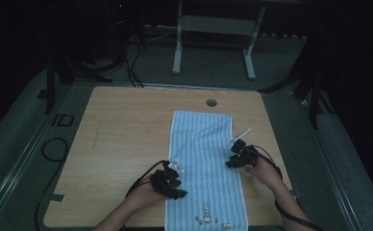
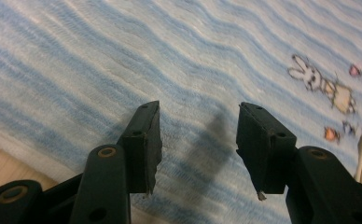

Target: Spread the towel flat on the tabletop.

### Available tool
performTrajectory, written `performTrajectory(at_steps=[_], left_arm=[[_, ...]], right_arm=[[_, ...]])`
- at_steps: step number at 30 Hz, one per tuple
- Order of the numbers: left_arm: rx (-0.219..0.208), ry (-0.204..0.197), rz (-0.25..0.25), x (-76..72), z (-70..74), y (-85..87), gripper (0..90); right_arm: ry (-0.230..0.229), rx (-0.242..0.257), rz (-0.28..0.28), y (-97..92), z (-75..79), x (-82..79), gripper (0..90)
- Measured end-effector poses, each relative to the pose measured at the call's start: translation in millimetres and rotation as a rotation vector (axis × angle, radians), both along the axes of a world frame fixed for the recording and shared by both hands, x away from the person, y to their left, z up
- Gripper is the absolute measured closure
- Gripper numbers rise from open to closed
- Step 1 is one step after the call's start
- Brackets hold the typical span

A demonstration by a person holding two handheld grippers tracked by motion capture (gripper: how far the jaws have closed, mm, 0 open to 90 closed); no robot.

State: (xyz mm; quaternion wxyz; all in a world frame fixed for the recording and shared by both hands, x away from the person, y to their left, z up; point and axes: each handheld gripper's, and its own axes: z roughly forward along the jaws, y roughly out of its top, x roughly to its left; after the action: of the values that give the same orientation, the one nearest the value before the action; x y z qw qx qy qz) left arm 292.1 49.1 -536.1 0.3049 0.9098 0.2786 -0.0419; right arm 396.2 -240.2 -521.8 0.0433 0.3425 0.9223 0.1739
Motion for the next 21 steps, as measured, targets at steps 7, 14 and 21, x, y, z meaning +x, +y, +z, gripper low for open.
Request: performTrajectory(at_steps=[7, 14, 21], left_arm=[[0.007, -0.002, -0.019, -0.7, 1.2, -7.5, 48.9], [0.019, -0.012, -0.019, -2.0, 1.4, -2.5, 48.9], [0.011, -0.005, -0.033, -3.1, 0.3, -0.6, 47.2]], right_arm=[[0.0, -0.011, -0.048, -8.8, 1.0, 5.6, 59.0], [-0.018, 0.07, -0.032, -11.3, 4.0, -36.5, 59.3], [-0.048, 0.076, -0.051, -19.5, -4.5, -62.9, 55.4]])
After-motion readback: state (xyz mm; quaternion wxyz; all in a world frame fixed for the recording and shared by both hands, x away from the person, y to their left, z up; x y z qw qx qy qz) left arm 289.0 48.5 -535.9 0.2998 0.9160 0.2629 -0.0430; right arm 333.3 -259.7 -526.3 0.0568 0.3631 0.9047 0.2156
